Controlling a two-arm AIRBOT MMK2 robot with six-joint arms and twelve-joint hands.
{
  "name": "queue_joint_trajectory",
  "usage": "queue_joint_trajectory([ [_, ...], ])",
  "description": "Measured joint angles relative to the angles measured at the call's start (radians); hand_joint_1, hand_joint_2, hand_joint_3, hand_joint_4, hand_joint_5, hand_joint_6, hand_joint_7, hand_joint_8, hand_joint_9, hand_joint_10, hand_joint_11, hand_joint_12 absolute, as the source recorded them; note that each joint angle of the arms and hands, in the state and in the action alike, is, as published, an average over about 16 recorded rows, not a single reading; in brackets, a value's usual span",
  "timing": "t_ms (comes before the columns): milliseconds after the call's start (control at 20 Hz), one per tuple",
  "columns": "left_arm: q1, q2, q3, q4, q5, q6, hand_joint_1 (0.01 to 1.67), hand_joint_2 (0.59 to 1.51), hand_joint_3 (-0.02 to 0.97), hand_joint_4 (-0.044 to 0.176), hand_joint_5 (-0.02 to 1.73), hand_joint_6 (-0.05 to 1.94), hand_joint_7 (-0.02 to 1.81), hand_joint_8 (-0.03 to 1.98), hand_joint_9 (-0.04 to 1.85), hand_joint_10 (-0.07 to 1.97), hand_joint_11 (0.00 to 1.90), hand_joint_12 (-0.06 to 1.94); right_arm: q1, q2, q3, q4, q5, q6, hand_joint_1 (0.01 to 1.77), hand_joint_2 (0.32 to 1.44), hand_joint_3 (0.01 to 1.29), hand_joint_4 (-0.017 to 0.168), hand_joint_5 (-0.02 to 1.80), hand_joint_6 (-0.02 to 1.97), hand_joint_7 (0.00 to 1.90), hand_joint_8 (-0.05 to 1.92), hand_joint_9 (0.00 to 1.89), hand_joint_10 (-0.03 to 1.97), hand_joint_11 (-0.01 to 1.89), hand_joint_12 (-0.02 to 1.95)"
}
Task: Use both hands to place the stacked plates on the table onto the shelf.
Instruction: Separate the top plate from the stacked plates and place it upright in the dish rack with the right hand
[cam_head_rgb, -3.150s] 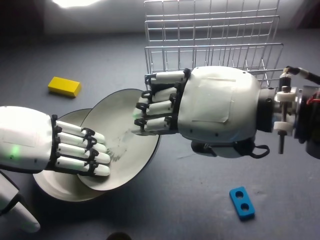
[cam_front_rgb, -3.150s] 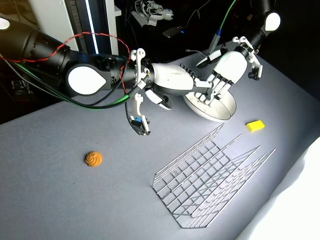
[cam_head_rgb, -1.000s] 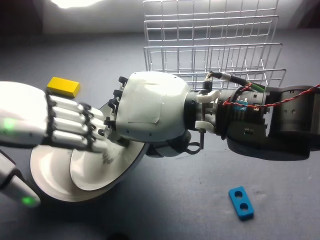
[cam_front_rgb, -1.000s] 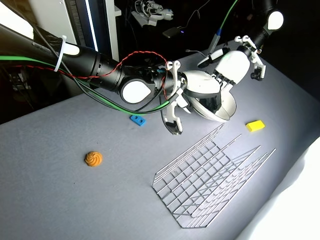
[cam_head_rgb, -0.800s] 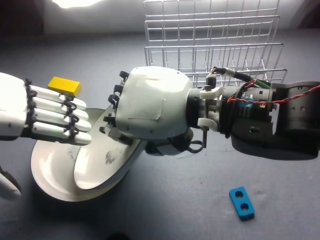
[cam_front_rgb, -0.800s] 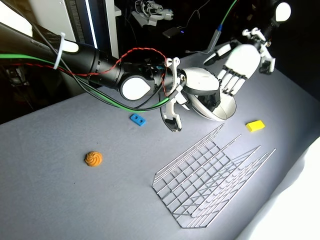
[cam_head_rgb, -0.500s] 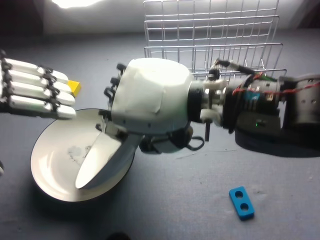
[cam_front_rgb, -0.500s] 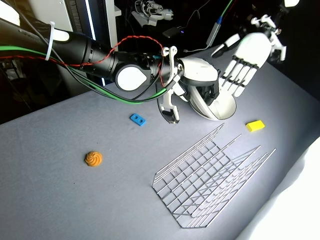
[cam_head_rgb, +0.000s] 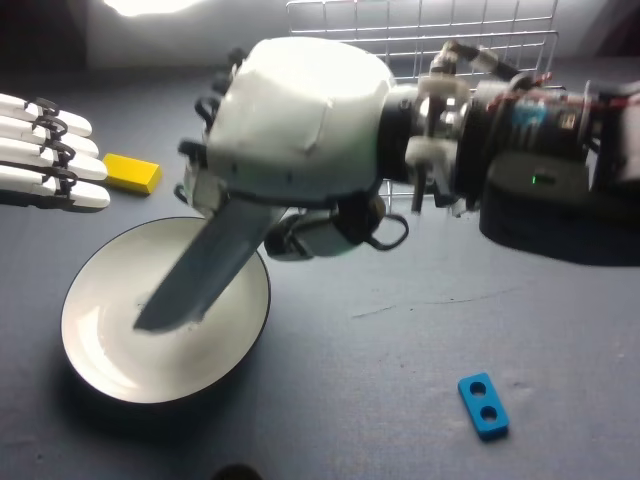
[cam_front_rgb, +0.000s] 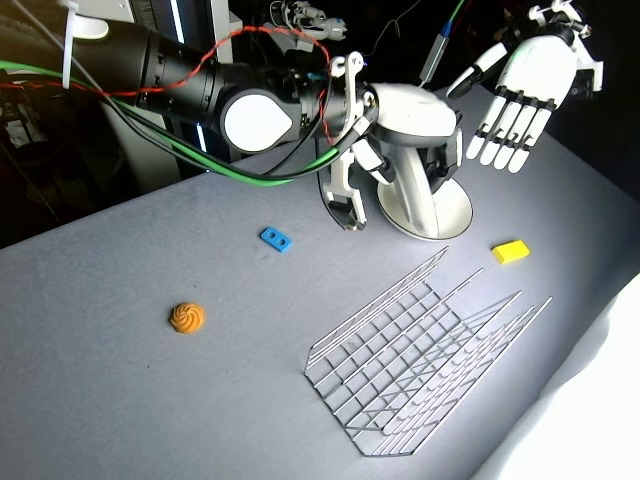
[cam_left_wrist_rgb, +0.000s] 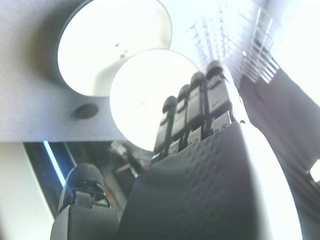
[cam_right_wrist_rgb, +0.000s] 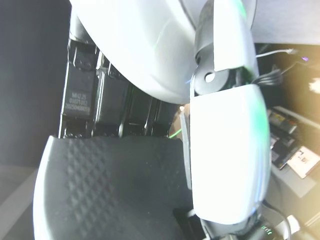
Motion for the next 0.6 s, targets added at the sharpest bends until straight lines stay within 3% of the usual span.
queue_joint_trajectory([
  [600,-0.06,0.011,-0.004,0.048,-0.005,-0.03,0.01,1.095,0.018,0.001,0.02,0.01,0.02,0.01,0.02,0.02,0.02,-0.01,0.178,0.058,-0.006,0.304,-0.159,0.001,1.25,0.92,0.01,0.018,1.05,0.88,1.19,0.62,1.37,0.02,0.98,0.9],
])
